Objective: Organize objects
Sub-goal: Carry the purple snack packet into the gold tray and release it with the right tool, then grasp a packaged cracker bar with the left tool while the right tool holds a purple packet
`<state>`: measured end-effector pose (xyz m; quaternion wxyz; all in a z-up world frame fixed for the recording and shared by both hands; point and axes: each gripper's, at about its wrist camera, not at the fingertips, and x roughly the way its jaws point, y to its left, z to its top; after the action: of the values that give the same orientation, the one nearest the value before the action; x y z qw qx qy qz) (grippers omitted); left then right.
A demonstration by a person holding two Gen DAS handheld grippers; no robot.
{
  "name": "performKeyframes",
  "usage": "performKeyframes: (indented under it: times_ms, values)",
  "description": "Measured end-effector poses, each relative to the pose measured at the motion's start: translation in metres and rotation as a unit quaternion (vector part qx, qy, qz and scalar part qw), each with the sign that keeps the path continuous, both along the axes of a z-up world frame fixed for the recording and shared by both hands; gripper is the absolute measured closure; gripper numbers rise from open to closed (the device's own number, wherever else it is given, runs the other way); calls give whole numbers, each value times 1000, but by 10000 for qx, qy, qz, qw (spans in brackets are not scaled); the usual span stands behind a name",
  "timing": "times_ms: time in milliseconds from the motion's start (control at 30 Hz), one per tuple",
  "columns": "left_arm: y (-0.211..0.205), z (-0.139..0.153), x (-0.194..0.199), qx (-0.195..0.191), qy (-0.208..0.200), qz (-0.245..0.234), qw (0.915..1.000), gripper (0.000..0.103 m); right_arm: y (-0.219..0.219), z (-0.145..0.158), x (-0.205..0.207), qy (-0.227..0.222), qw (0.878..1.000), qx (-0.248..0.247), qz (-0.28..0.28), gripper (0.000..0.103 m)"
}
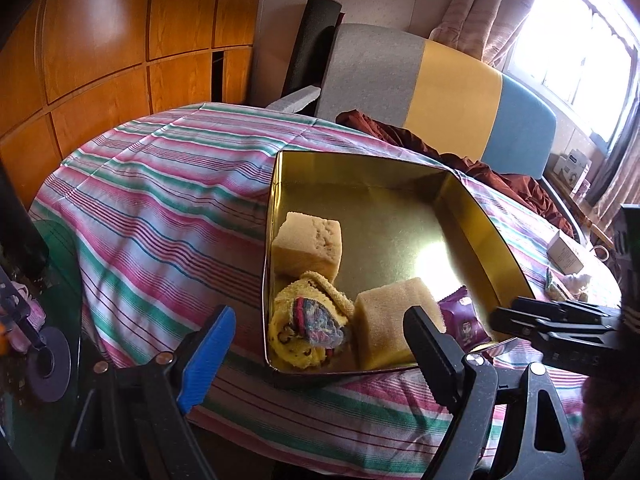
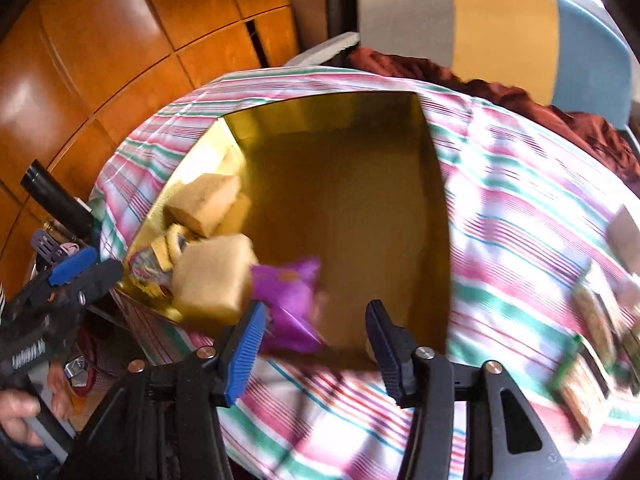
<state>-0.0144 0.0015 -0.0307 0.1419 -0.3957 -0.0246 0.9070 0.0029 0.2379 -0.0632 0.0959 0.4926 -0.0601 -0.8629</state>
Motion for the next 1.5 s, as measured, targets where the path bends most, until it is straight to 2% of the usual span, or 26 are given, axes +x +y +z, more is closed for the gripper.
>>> performKeyframes:
  times_ms: [133, 267, 367, 433, 500, 600, 767, 800, 833, 867, 1000, 1067, 1133, 1267, 1400, 1500]
  values:
    - [4, 1, 0, 34, 19, -80, 10000, 17, 40, 9, 28, -155, 9991, 213, -325, 44]
    - [16, 4, 2, 42, 56, -270, 9996, 17, 103, 22, 64, -372, 9951, 209, -889, 43]
    - [27, 8, 3, 35, 100, -441, 9990, 17, 145, 23, 88, -788, 9850, 577, -1421, 43]
    - [36, 11, 4, 37, 127, -575, 9983, 17, 168, 21, 104, -1157, 9741, 881, -1732, 43]
    - [44, 13, 5, 52, 142, -702, 9974, 16, 190, 14, 119, -1545, 9640, 960, -1941, 43]
    - [57, 16, 6, 93, 158, -905, 9957, 16, 202, -2, 129, -2029, 9525, 1022, -2027, 43]
    - [76, 21, 11, 94, 254, -1230, 9920, 16, 192, -32, 123, -2637, 9444, 1049, -1661, 46]
    - [79, 23, 12, 92, 283, -1291, 9912, 15, 189, -39, 121, -2769, 9415, 1101, -1574, 58]
    - [81, 23, 14, 95, 302, -1347, 9904, 15, 188, -43, 119, -2796, 9406, 1144, -1549, 67]
    - [83, 24, 15, 97, 317, -1415, 9894, 15, 189, -46, 117, -2778, 9406, 1153, -1573, 69]
    - [98, 27, 22, 8, 392, -1778, 9833, 15, 197, -41, 110, -2452, 9461, 1205, -1742, 70]
    - [107, 28, 25, -24, 413, -2007, 9788, 15, 207, -38, 105, -2290, 9447, 1276, -1968, 70]
    - [121, 30, 29, -111, 423, -2318, 9718, 15, 220, -38, 101, -2208, 9386, 1402, -2250, 70]
    - [160, 28, 39, -357, 355, -3075, 9502, 15, 235, -35, 100, -2065, 9387, 1195, -2486, 70]
    - [208, 24, 55, -695, 396, -3855, 9192, 15, 242, -32, 102, -1946, 9414, 958, -2584, 70]
    - [248, 16, 66, -1056, 398, -4402, 8908, 11, 253, -29, 107, -1790, 9391, 639, -2861, 70]
